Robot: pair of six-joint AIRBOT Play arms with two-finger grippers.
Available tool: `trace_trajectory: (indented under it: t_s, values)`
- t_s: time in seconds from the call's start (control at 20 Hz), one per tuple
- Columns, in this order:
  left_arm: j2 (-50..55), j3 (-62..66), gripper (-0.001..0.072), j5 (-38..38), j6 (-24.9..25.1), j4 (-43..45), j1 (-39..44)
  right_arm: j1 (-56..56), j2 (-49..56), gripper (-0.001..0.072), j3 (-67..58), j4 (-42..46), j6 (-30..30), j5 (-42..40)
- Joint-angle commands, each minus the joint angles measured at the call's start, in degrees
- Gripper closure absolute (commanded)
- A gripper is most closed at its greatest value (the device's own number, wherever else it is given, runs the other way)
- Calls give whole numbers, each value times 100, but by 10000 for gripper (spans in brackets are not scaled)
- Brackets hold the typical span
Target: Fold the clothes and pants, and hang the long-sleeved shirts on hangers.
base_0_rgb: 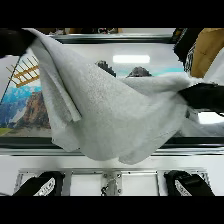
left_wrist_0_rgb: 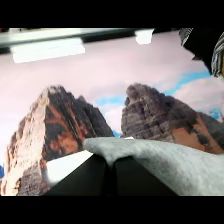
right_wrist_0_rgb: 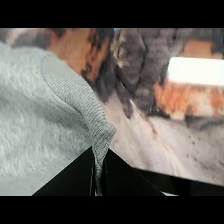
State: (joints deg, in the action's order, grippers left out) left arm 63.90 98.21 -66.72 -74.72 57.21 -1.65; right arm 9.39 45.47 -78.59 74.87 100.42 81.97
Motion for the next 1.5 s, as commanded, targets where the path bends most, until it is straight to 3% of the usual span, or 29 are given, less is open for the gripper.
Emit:
trace_trajectory:
  t_s: [0.0, 0.2, 0.25, 0.3, 0.35, 0.4, 0.55, 0.7, 0.85, 1.15, 1.45]
  values:
    - [1497, 59, 699, 503, 83, -22, 214, -13, 743, 688, 1143, 509, 94, -553]
    - [3633, 1749, 698, 826, 70, 28, 787, -299, 2168, 687, 1366, 693, 398, -2520]
    - [4107, 2223, 571, 798, 15, 26, 874, -444, 2444, 676, 1364, 640, 507, -2938]
    - [4376, 2430, 206, 870, -210, 26, 918, -603, 2634, 676, 1364, 466, 509, -3233]
    - [4474, 2413, -6, 968, -420, 31, 918, -802, 2752, 674, 1364, 179, 503, -3432]
    - [4422, 2210, -4, 1088, -538, 28, 861, -1003, 2771, 655, 1364, -85, 501, -3552]
    - [3834, 1292, 43, 1045, -686, 33, 328, -1692, 2420, 192, 1342, -719, -28, -3602]
    - [3139, 472, 43, 332, -1071, 33, -479, -2140, 1622, 183, 1342, -741, -518, -3423]
    - [2310, -1115, 43, 321, -1392, 101, -1128, -2203, 857, 185, 1346, -678, -903, -2774]
    - [1335, -4579, 43, 1373, -2061, 256, -1390, -2201, -48, 187, 1499, -688, -916, -2271]
    - [1349, -5372, 43, 2391, -2186, -339, -909, -2201, -116, 187, 1508, -728, -916, -2164]
